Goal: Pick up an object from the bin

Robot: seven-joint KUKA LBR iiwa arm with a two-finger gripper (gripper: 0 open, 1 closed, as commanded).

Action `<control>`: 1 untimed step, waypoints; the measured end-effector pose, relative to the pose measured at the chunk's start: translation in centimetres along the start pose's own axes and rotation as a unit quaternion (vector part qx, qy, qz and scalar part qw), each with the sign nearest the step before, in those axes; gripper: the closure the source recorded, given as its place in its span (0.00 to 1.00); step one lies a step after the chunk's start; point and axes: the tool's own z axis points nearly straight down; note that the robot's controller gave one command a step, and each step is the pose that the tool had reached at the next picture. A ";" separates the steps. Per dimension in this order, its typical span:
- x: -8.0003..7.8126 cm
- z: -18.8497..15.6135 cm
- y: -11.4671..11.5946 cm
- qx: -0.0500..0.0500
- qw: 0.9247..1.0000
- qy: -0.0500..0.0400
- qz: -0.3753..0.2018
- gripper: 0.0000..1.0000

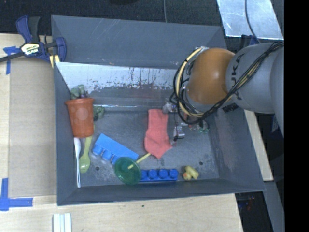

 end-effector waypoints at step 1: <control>0.8 0.0 1.1 0.000 0.998 -0.001 0.062 0.00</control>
Offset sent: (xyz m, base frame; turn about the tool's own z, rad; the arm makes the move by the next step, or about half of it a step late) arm -0.0397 0.0599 0.0038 0.0119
